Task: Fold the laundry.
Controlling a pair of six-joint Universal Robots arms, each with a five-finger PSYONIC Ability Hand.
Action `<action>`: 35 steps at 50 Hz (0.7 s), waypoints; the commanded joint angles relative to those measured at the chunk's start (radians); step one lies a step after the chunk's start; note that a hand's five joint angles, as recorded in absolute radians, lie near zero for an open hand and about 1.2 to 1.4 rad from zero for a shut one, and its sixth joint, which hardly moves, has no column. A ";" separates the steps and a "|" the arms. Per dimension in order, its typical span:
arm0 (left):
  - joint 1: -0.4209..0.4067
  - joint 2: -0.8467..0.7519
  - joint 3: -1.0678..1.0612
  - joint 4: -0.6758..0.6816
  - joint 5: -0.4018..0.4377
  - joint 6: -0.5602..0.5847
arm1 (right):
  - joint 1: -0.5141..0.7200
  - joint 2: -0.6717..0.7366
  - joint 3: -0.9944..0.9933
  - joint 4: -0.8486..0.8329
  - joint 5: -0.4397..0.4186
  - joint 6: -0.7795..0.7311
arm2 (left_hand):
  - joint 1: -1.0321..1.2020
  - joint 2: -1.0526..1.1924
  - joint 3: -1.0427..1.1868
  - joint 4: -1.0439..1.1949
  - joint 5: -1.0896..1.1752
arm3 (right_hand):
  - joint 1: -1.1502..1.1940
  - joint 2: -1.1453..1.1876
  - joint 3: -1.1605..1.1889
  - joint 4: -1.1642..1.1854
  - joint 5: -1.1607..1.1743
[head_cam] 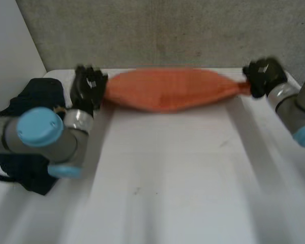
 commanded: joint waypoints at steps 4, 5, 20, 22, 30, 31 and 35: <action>-0.008 0.140 -0.193 -0.263 -0.005 0.219 | -0.125 -0.051 0.068 0.442 -0.003 -0.174 | 0.241 0.195 0.199 0.192 0.251 | 0.406 0.227 0.213 0.206 0.236; -0.008 0.171 -0.215 -0.302 -0.005 0.229 | -0.137 -0.077 0.088 0.470 -0.005 -0.191 | 0.241 0.195 0.199 0.192 0.251 | 0.406 0.227 0.213 0.206 0.236; -0.074 0.470 -0.348 -1.068 0.004 0.256 | -0.328 -0.377 0.467 0.679 -0.005 -0.615 | 0.241 0.195 0.199 0.192 0.251 | 0.406 0.227 0.213 0.206 0.236; -0.082 0.446 -0.318 -0.996 0.001 0.256 | -0.325 -0.371 0.466 0.648 -0.004 -0.592 | 0.241 0.195 0.199 0.192 0.251 | 0.406 0.227 0.213 0.206 0.236; -0.076 0.199 -0.113 -0.657 -0.060 0.259 | -0.230 -0.219 0.340 0.421 0.075 -0.462 | 0.241 0.195 0.199 0.192 0.251 | 0.406 0.227 0.213 0.206 0.236; -0.074 0.179 -0.091 -0.634 -0.074 0.259 | -0.211 -0.206 0.322 0.401 0.085 -0.451 | 0.241 0.195 0.199 0.192 0.251 | 0.406 0.227 0.213 0.206 0.236; -0.071 0.064 0.026 -0.538 -0.128 0.262 | -0.145 -0.112 0.216 0.259 0.142 -0.426 | 0.241 0.195 0.199 0.192 0.251 | 0.406 0.227 0.213 0.206 0.236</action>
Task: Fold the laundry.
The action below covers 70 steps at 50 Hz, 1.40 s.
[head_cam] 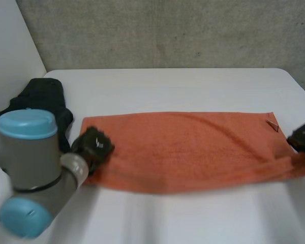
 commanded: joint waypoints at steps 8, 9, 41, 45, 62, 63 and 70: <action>0.022 -0.391 0.386 0.386 -0.105 0.014 | 0.180 0.335 -0.386 -0.365 0.140 0.068 | 0.241 0.195 0.199 0.191 0.251 | 0.406 0.227 0.213 0.206 0.236; 0.022 -0.403 0.399 0.401 -0.103 0.016 | 0.186 0.357 -0.411 -0.372 0.146 0.068 | 0.241 0.195 0.199 0.191 0.251 | 0.406 0.227 0.213 0.206 0.236; -0.009 -0.292 0.249 0.931 -0.093 0.002 | 0.222 0.127 -0.485 -0.368 0.125 0.521 | -0.981 -1.027 -1.023 -1.031 -0.971 | -0.816 -0.995 -1.009 -1.016 -0.985; -0.011 -0.175 0.142 0.914 -0.137 -0.044 | 0.143 0.036 -0.367 -0.361 0.036 0.559 | -0.981 -1.027 -1.023 -1.031 -0.971 | -0.816 -0.995 -1.009 -1.016 -0.985; -0.069 0.047 -0.113 0.599 -0.134 -0.431 | -0.059 0.030 -0.029 -0.252 -0.205 0.506 | -0.980 -1.026 -1.022 -1.030 -0.970 | -0.686 -0.865 -0.879 -0.886 -0.855; -0.069 0.047 -0.113 0.592 -0.134 -0.441 | -0.073 0.059 -0.020 -0.260 -0.240 0.496 | -0.980 -1.026 -1.022 -1.030 -0.970 | -0.615 -0.795 -0.809 -0.815 -0.785; -0.066 0.035 -0.110 0.584 -0.131 -0.455 | -0.085 0.200 -0.041 -0.333 -0.289 0.486 | -0.980 -1.026 -1.022 -1.030 -0.970 | -0.518 -0.697 -0.711 -0.718 -0.687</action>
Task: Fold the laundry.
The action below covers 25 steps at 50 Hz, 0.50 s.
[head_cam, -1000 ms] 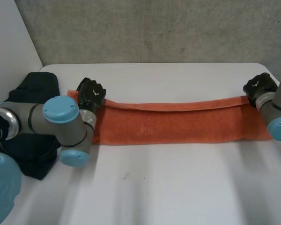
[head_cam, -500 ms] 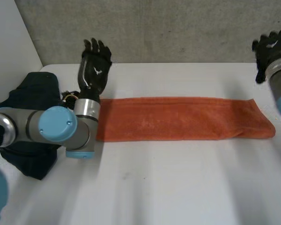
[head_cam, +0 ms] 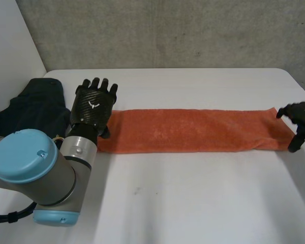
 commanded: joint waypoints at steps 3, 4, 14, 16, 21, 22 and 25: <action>0.004 -0.016 0.007 -0.013 0.002 -0.017 | -0.019 0.156 -0.028 -0.098 -0.058 -0.014 | -0.014 -0.030 -0.038 -0.028 -0.045 | 0.259 0.216 0.207 0.210 0.217; 0.004 -0.016 0.007 -0.013 0.002 -0.017 | -0.018 0.175 -0.039 -0.118 -0.056 -0.012 | -0.015 -0.031 -0.038 -0.029 -0.046 | 0.312 0.268 0.259 0.263 0.270; 0.001 -0.015 0.004 -0.018 -0.003 -0.018 | -0.027 0.221 -0.103 -0.147 0.020 -0.008 | -0.015 -0.031 -0.038 -0.029 -0.046 | 1.092 1.049 1.040 1.043 1.050; 0.001 -0.013 0.004 -0.018 -0.003 -0.018 | -0.051 0.205 -0.109 -0.169 0.077 -0.017 | -0.015 -0.031 -0.038 -0.029 -0.046 | 1.092 1.049 1.040 1.043 1.050; 0.001 -0.009 0.004 -0.019 -0.003 -0.018 | -0.100 0.176 -0.132 -0.186 0.132 -0.102 | -0.015 -0.031 -0.038 -0.029 -0.046 | 1.092 1.049 1.040 1.043 1.050; 0.001 -0.007 0.004 -0.019 -0.003 -0.018 | -0.108 0.176 -0.139 -0.189 0.143 -0.133 | -0.015 -0.031 -0.038 -0.029 -0.046 | 1.092 1.049 1.040 1.043 1.050; 0.001 -0.006 0.004 -0.019 -0.004 -0.018 | -0.153 0.175 -0.157 -0.190 0.166 -0.280 | -0.015 -0.031 -0.038 -0.029 -0.046 | 1.092 1.049 1.040 1.043 1.050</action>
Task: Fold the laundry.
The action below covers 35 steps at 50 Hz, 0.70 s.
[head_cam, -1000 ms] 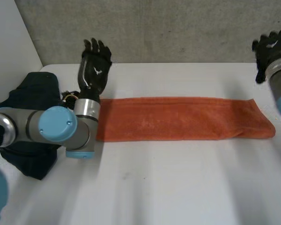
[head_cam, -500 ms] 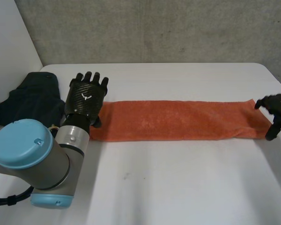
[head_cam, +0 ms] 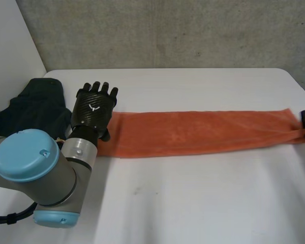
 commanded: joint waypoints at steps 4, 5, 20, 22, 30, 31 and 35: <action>0.000 0.005 0.000 -0.001 -0.003 0.000 | -0.096 -0.034 -0.053 -0.029 0.118 -0.381 | -0.015 -0.031 -0.038 -0.029 -0.046 | 0.425 0.226 0.221 0.207 0.248; 0.000 0.005 0.000 -0.001 -0.005 0.000 | -0.091 -0.035 -0.056 -0.038 0.123 -0.398 | -0.015 -0.031 -0.038 -0.029 -0.046 | 0.425 0.226 0.221 0.207 0.248; -0.003 0.028 -0.002 -0.008 -0.008 -0.002 | 0.478 -0.160 -0.050 -0.156 -0.017 -0.378 | -0.015 -0.031 -0.038 -0.029 -0.046 | 0.425 0.226 0.221 0.207 0.248; -0.003 0.030 -0.002 -0.010 -0.008 -0.002 | 0.582 -0.148 -0.050 -0.156 -0.063 -0.370 | -0.015 -0.031 -0.038 -0.029 -0.046 | 0.425 0.226 0.221 0.207 0.248; -0.002 0.030 -0.002 -0.010 -0.008 -0.002 | 0.855 -0.001 -0.067 -0.153 -0.181 -0.341 | -0.015 -0.031 -0.038 -0.029 -0.046 | 0.425 0.226 0.221 0.207 0.248; -0.002 0.028 -0.002 -0.008 -0.008 -0.002 | 0.871 0.018 -0.068 -0.153 -0.190 -0.341 | -0.015 -0.031 -0.038 -0.029 -0.046 | 0.425 0.226 0.221 0.207 0.248; -0.008 0.027 0.001 -0.008 -0.008 -0.002 | 0.918 0.096 -0.095 -0.145 -0.189 -0.341 | -0.015 -0.031 -0.038 -0.029 -0.046 | 0.425 0.226 0.221 0.207 0.248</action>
